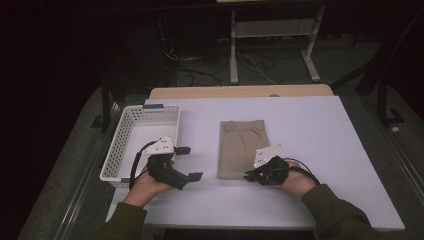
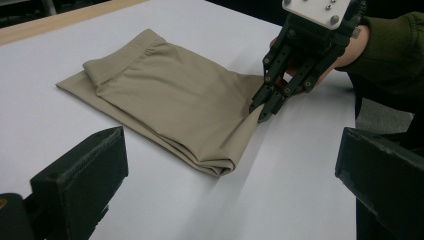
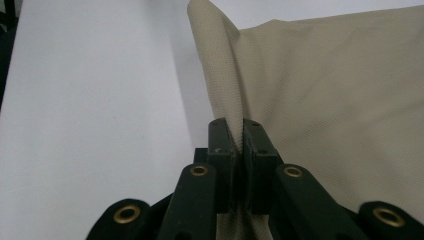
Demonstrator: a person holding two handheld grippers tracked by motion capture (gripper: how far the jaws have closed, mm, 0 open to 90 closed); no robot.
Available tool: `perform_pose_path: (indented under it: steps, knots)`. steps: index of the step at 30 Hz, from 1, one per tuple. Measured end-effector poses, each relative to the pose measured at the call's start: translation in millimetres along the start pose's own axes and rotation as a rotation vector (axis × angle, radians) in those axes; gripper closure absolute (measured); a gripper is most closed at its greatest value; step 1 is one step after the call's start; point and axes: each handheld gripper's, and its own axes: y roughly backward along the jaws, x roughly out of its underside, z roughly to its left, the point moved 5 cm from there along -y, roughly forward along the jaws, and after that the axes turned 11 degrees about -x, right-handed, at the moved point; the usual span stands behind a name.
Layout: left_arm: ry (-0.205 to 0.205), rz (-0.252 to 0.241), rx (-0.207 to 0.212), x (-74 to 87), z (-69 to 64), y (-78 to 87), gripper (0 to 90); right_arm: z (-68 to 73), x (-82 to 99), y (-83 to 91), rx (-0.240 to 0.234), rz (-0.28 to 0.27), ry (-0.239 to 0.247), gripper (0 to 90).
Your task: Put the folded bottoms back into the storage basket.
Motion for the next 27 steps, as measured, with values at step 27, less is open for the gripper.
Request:
perform_pose_path:
  steps: [27]
  knots:
    - [0.0, -0.001, 0.001, -0.2, 0.1, 0.2, 0.4, 35.5, 4.8, 2.6, -0.041, 0.009, 0.003, 83.0]
